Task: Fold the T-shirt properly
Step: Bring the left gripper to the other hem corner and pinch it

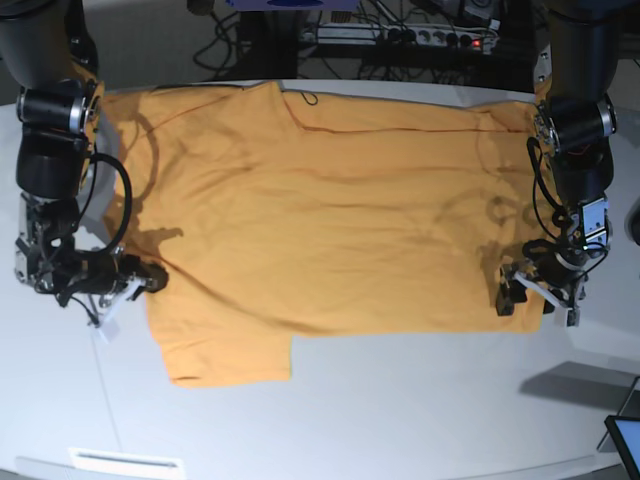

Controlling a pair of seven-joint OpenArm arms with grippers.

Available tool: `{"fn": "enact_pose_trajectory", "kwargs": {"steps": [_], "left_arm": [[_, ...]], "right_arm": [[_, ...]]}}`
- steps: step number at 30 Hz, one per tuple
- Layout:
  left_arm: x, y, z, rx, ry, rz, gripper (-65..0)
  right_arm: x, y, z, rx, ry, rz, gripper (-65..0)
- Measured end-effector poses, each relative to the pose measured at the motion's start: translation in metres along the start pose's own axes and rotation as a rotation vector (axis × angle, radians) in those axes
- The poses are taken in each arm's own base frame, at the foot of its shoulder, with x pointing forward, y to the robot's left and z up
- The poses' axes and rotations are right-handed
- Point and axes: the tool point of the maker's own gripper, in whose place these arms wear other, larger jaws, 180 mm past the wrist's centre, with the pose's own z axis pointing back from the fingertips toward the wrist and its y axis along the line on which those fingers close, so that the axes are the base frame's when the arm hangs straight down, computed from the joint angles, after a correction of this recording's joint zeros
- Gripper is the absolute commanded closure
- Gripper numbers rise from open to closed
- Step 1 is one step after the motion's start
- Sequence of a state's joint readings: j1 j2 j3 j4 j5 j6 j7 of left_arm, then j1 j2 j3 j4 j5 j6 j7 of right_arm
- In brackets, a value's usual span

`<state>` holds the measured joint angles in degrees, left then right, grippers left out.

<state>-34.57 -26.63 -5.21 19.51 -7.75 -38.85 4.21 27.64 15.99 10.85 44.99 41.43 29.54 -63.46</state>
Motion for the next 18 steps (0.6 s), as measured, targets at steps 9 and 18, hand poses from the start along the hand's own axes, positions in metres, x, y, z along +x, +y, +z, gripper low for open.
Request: {"fn": "enact_pose_trajectory", "kwargs": {"steps": [9,18], "left_arm": [[-0.0033,-0.0024,-0.0001,-0.004,-0.004,0.007,-25.5],[-0.0048,-0.0042,0.0032,-0.015,0.0,-0.016,0.0]], "right_arm": [[0.0,-0.0004,-0.0006,0.002,-0.011,-0.004,-0.4],[-0.0002,-0.0005,-0.0007,0.002,-0.012,-0.005,-0.4]]}}
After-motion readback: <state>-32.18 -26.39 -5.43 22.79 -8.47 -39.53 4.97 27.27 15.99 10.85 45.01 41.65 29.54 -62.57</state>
